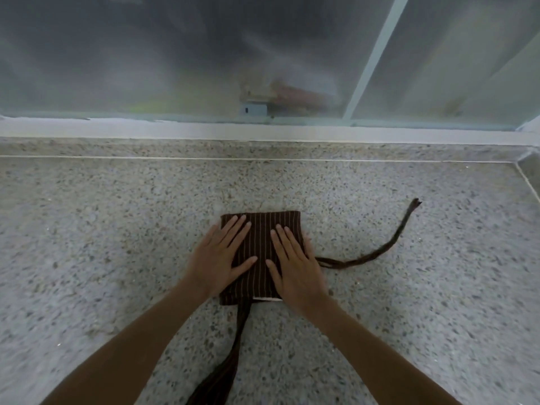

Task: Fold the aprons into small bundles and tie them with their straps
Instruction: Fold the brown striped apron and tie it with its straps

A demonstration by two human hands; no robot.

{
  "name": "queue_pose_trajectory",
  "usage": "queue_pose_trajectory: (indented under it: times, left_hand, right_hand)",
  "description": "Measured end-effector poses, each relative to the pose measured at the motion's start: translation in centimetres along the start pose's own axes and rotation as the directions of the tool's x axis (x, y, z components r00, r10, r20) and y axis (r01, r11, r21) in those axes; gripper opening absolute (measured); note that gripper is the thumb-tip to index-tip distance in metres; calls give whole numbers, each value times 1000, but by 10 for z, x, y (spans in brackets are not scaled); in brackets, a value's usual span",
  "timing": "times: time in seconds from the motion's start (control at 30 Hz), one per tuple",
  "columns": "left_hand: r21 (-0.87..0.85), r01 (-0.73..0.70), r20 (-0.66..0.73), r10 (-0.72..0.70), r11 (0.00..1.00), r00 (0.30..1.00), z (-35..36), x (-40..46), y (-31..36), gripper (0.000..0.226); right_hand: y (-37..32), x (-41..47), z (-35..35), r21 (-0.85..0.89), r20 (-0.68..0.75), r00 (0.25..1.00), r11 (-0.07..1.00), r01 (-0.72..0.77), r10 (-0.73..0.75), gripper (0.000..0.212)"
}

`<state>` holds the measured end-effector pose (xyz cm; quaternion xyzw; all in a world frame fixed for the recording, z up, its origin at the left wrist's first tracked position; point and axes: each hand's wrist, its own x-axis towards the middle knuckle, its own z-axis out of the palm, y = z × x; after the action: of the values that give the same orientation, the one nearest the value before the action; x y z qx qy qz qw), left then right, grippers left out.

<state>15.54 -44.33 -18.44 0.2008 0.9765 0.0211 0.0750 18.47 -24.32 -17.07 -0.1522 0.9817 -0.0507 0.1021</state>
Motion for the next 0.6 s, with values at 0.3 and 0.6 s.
queue_pose_trajectory:
  times: [0.3,0.6]
  left_hand:
    - [-369,115,29,-112,922,993,-46,12,-25,66]
    - [-578,460,394,-262,674,881,-67,31,-32,98]
  right_hand:
    - [29,24,-58,100,227,968,991,85,-106,67]
    - [43,69,-81,-53,305,951,996,74,-54,107]
